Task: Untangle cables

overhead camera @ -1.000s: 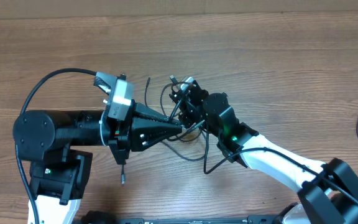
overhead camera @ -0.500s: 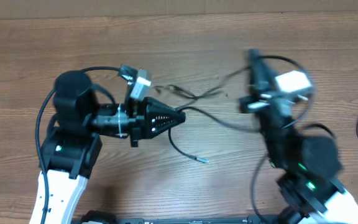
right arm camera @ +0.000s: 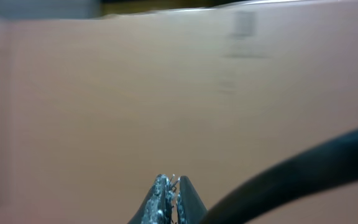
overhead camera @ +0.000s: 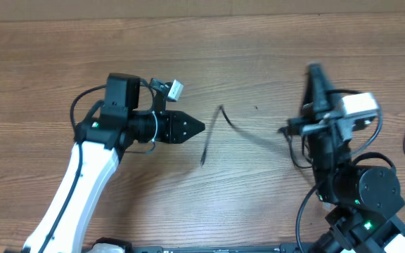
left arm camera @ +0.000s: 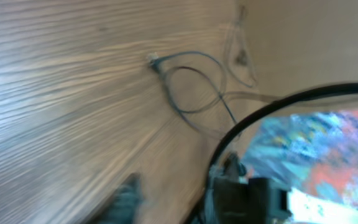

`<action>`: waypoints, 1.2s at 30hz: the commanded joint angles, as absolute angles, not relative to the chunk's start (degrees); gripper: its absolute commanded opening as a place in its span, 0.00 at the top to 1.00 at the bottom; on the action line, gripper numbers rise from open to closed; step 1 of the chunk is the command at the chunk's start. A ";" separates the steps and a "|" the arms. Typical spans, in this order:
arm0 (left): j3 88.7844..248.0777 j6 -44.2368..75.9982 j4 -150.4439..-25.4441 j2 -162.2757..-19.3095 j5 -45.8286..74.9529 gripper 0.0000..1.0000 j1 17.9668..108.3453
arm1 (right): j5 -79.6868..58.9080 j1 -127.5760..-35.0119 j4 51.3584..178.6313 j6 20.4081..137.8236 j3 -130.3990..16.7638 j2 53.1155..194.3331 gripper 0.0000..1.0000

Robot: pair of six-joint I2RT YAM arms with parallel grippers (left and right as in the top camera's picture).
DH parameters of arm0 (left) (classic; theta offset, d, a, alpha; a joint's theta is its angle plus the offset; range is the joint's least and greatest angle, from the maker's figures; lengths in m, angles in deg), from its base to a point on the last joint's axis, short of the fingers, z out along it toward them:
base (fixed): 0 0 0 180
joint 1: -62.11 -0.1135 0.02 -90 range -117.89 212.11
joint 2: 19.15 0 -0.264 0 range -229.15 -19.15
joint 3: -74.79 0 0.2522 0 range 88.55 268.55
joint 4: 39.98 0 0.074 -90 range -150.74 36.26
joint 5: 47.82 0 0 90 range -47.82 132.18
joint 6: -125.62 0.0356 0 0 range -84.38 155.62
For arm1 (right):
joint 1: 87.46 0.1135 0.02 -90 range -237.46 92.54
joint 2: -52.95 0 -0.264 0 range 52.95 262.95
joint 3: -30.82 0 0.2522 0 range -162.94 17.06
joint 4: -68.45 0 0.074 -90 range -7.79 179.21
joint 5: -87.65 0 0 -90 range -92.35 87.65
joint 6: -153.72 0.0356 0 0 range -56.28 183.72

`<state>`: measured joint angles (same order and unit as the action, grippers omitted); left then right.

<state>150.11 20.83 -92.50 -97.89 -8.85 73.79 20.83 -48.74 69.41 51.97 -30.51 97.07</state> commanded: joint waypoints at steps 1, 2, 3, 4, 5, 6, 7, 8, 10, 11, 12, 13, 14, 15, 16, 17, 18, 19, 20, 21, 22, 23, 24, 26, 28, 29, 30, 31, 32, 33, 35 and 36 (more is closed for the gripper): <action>150.16 20.55 -92.72 -102.34 -5.44 0.00 73.37 | -6.84 -48.52 70.00 55.18 -31.52 97.09 0.96; 150.16 20.04 -92.74 -103.35 -5.46 0.01 73.37 | -9.33 -48.52 69.94 55.20 -31.52 97.49 0.96; 150.16 19.67 -92.83 -104.46 -5.48 0.00 73.37 | -10.05 -48.52 69.94 55.20 -31.52 97.83 0.96; 150.16 19.32 -92.94 -105.38 -5.74 0.01 73.37 | -9.83 -48.52 69.96 55.18 -31.52 98.16 0.96; 150.16 18.78 -93.00 -106.34 -5.92 0.00 73.37 | -8.96 -48.52 69.98 55.16 -31.52 98.60 0.96; 150.16 18.23 -93.07 -107.11 -6.09 0.00 73.37 | -7.43 -48.52 69.96 55.16 -31.52 98.99 0.96; 150.16 17.68 -93.27 -107.90 -6.20 0.00 73.37 | -5.55 -48.52 69.91 55.16 -31.52 99.32 0.96; 150.16 17.40 -93.59 -108.53 -6.33 0.00 73.37 | -3.21 -48.52 69.72 55.14 -31.52 99.61 0.96; 150.16 17.40 -94.14 -109.47 -6.35 0.01 73.40 | 0.29 -48.52 68.71 55.12 -31.52 99.82 0.96; 150.16 17.40 -94.34 -109.75 -6.38 0.00 73.40 | 1.51 -48.52 67.45 55.12 -31.52 99.85 0.96; 150.16 17.38 -94.49 -109.97 -6.44 0.00 73.40 | 1.71 -48.52 65.89 55.12 -31.54 99.85 0.96; 150.16 17.38 -94.47 -110.13 -6.77 0.00 73.42 | 1.66 -48.52 63.88 55.12 -31.61 99.85 0.96; 150.16 17.38 -94.47 -110.13 -7.21 0.00 73.48 | 1.64 -48.52 61.15 55.12 -31.78 99.89 0.96; 150.16 17.36 -94.40 -110.13 -7.40 0.00 73.68 | 1.62 -48.52 58.70 55.16 -32.02 100.06 0.96; 150.16 17.33 -94.29 -110.13 -7.40 0.01 73.86 | 1.47 -48.52 56.65 55.20 -32.41 100.37 0.96; 150.16 17.31 -94.21 -110.13 -7.40 0.00 74.16 | 0.70 -48.52 55.34 56.17 -33.00 100.96 0.96; 150.16 17.31 -94.18 -110.13 -7.38 0.00 74.36 | -1.20 -48.52 54.88 58.37 -33.97 102.03 0.96; 150.16 17.33 -94.12 -110.13 -7.36 0.00 74.64 | -4.02 -48.52 55.21 60.21 -34.95 103.28 0.96; 150.16 17.36 -94.12 -110.13 -7.34 0.00 74.86 | -8.35 -48.52 56.15 61.74 -36.28 105.22 0.96; 150.16 17.38 -94.18 -110.13 -7.32 0.00 75.04 | -12.02 -48.50 57.02 63.07 -37.53 107.19 0.96; 150.16 17.38 -94.27 -110.13 -7.32 0.00 75.12 | -15.71 -48.43 57.70 64.78 -38.88 109.33 0.96; 150.16 17.38 -94.38 -110.13 -7.23 0.00 75.12 | -19.71 -48.10 58.37 66.79 -40.55 111.91 0.96; 150.16 17.38 -94.69 -110.13 -6.90 0.00 75.12 | -22.90 -47.69 58.77 68.36 -42.10 114.14 0.96; 150.16 17.36 -95.60 -110.13 -6.22 0.00 75.14 | -27.73 -46.07 59.40 69.96 -45.51 118.82 0.96; 150.16 17.38 -96.79 -110.13 -4.76 0.00 75.14 | -28.54 -44.00 62.77 69.74 -49.29 122.36 0.96; 150.16 17.38 -97.42 -110.13 -3.84 0.01 75.14 | -28.54 -42.95 66.31 69.00 -51.89 124.08 0.96; 150.16 17.38 -97.94 -110.13 -3.21 0.01 75.14 | -28.54 -42.16 70.16 67.49 -54.29 125.31 0.96; 150.16 17.38 -98.60 -110.13 -2.40 0.01 75.14 | -28.39 -41.42 75.14 64.58 -57.29 126.47 0.96; 150.16 17.40 -98.99 -110.13 -1.81 0.00 75.14 | -27.58 -40.96 79.51 61.83 -59.91 127.23 0.96; 150.16 17.38 -99.36 -110.13 -1.04 0.00 75.14 | -26.05 -40.67 83.64 59.38 -62.51 127.69 0.96; 150.16 17.38 -99.91 -110.13 0.36 0.00 75.14 | -20.59 -40.59 90.37 56.06 -67.43 127.87 0.96; 150.16 17.38 -100.13 -110.13 0.95 0.00 75.14 | -16.94 -40.69 92.91 55.69 -69.90 127.63 0.96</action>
